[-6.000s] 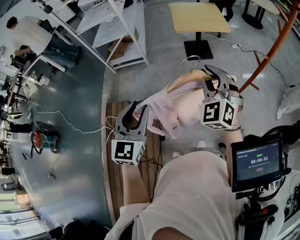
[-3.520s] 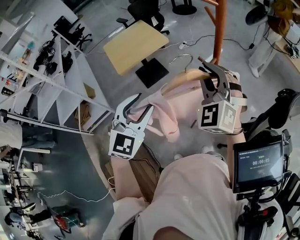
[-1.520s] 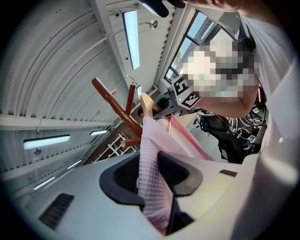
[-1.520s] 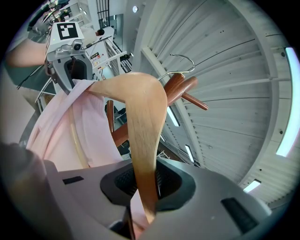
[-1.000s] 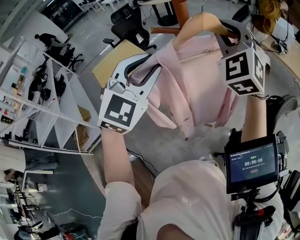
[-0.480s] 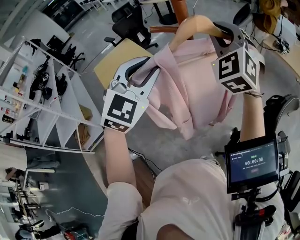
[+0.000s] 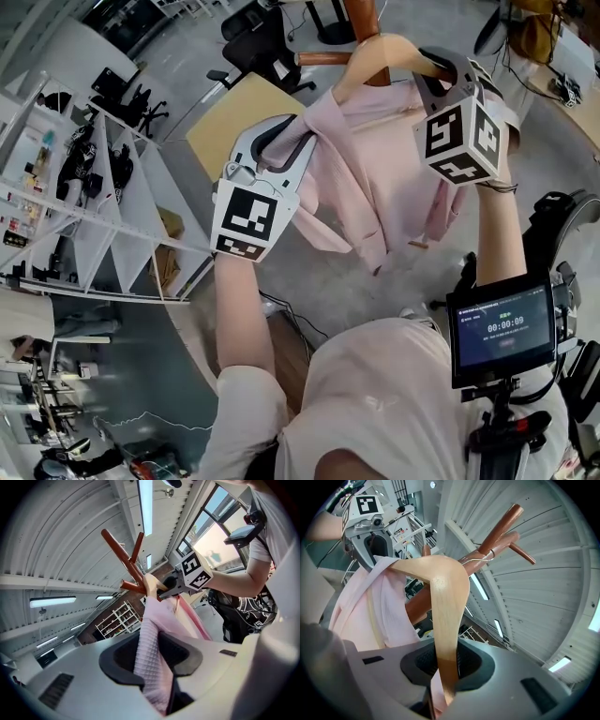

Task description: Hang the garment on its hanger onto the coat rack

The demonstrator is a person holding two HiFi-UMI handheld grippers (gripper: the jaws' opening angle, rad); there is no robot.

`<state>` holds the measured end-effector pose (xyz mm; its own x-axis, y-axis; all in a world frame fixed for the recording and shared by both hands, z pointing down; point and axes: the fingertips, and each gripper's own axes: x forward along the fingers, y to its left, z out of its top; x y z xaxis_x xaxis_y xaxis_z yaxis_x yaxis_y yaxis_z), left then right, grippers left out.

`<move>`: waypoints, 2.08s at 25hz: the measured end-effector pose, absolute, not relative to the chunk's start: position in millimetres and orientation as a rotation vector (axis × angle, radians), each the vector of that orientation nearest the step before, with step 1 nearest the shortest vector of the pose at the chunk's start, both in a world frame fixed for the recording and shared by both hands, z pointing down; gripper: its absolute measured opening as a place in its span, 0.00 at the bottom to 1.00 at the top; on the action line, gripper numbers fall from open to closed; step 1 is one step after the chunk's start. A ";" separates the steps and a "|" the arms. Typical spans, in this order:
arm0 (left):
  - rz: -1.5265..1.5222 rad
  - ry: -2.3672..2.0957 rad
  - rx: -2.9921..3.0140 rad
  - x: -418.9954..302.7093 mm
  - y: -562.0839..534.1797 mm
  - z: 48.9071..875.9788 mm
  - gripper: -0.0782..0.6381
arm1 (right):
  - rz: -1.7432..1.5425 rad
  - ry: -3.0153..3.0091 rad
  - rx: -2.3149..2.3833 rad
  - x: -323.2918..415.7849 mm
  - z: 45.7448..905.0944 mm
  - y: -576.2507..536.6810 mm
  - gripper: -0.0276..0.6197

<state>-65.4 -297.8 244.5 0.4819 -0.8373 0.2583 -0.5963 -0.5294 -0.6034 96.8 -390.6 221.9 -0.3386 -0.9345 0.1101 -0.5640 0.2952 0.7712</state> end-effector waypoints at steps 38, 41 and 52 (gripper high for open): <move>-0.457 1.173 -2.315 -56.8 -291.0 254.7 0.28 | -1.131 -1.656 1.445 105.5 209.2 -373.2 0.16; -0.478 1.155 -2.312 -52.2 -289.7 254.8 0.29 | -1.098 -1.744 1.413 109.6 211.9 -367.1 0.16; -0.501 1.122 -2.322 -55.0 -289.9 250.7 0.32 | -0.879 -2.086 1.180 112.4 218.9 -344.2 0.16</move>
